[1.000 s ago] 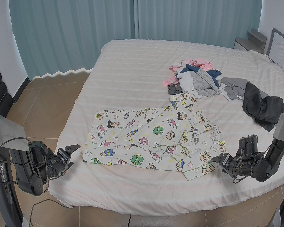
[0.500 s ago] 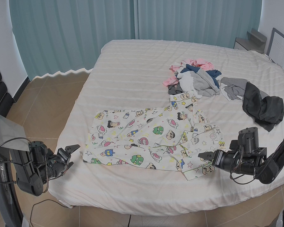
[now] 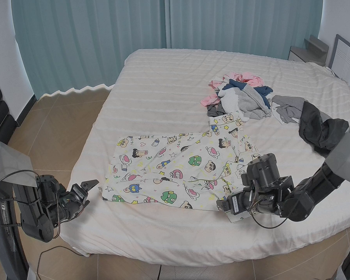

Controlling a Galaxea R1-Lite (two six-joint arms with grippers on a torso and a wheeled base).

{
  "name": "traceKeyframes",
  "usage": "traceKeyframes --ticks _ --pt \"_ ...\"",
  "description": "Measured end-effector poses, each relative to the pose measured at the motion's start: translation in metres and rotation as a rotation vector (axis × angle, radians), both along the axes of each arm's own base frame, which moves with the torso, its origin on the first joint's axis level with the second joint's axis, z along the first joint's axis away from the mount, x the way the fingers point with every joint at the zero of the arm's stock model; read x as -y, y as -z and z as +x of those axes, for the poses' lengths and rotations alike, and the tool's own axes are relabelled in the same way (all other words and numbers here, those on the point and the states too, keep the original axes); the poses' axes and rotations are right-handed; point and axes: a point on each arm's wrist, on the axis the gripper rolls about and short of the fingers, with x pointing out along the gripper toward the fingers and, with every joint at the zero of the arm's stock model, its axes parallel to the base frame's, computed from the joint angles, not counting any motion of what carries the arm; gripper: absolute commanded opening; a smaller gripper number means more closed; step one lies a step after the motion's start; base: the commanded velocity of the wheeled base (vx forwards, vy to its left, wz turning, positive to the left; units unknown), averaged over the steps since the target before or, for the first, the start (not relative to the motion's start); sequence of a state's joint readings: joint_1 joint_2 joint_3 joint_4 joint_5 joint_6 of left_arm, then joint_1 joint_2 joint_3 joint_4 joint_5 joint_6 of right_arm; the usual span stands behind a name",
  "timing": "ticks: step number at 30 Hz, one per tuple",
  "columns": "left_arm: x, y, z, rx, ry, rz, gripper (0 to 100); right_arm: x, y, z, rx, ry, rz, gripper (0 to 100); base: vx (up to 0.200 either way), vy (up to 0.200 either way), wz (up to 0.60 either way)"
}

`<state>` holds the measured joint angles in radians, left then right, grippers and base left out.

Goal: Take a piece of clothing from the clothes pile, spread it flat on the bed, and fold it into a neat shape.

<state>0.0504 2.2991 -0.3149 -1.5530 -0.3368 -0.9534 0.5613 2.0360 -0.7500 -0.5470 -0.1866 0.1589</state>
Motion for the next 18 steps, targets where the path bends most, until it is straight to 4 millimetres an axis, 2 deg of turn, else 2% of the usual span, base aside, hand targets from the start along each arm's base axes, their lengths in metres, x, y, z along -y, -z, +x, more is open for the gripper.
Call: traceKeyframes --ticks 6,17,18 --pt "0.000 0.003 -0.001 -0.007 0.001 0.013 100 -0.015 0.022 0.024 0.049 -0.004 -0.181 100 0.000 0.000 0.00" --pt "0.000 0.004 -0.001 -0.011 0.000 0.015 100 -0.025 0.038 0.042 0.083 0.038 -0.223 100 0.000 0.000 0.00" --pt "0.000 0.004 0.000 -0.010 0.000 0.015 100 -0.026 0.038 0.043 0.090 0.038 -0.220 0 0.000 0.000 0.00"
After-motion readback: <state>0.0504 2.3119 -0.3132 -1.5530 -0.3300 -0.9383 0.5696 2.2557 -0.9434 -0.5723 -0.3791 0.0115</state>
